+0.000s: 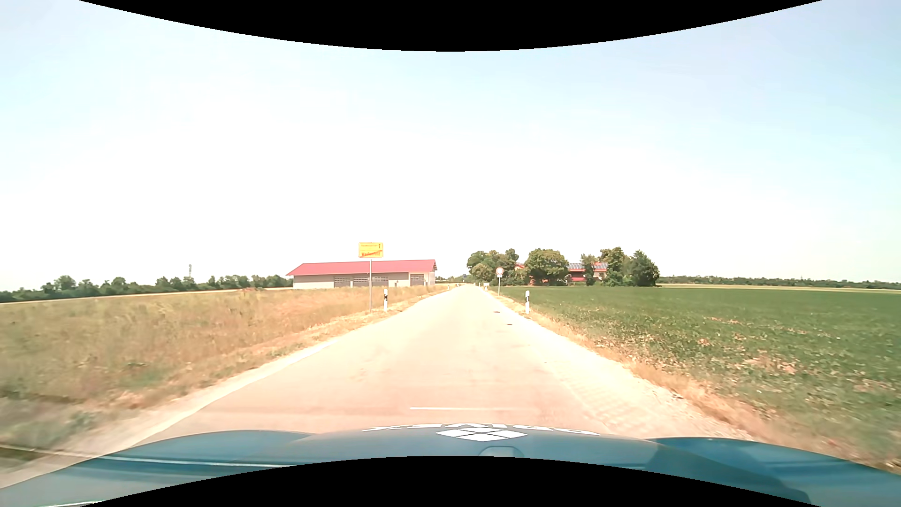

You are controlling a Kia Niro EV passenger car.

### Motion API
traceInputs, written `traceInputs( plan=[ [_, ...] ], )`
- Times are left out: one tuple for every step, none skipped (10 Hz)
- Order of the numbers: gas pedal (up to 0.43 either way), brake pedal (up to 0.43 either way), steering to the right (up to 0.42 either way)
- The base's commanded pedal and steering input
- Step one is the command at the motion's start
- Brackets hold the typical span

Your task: Follow the waypoints while adhering to traffic rules and regulations

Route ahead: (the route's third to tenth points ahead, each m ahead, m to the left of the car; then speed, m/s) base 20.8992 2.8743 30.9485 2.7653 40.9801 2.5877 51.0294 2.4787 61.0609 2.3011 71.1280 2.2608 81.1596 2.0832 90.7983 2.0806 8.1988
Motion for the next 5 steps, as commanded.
traceInputs(
  plan=[
    [0.150,0.000,0.002],
    [0.157,0.000,0.002],
    [0.157,0.000,0.001],
    [0.169,0.000,0.001],
    [0.177,0.000,0.001]
  ],
)
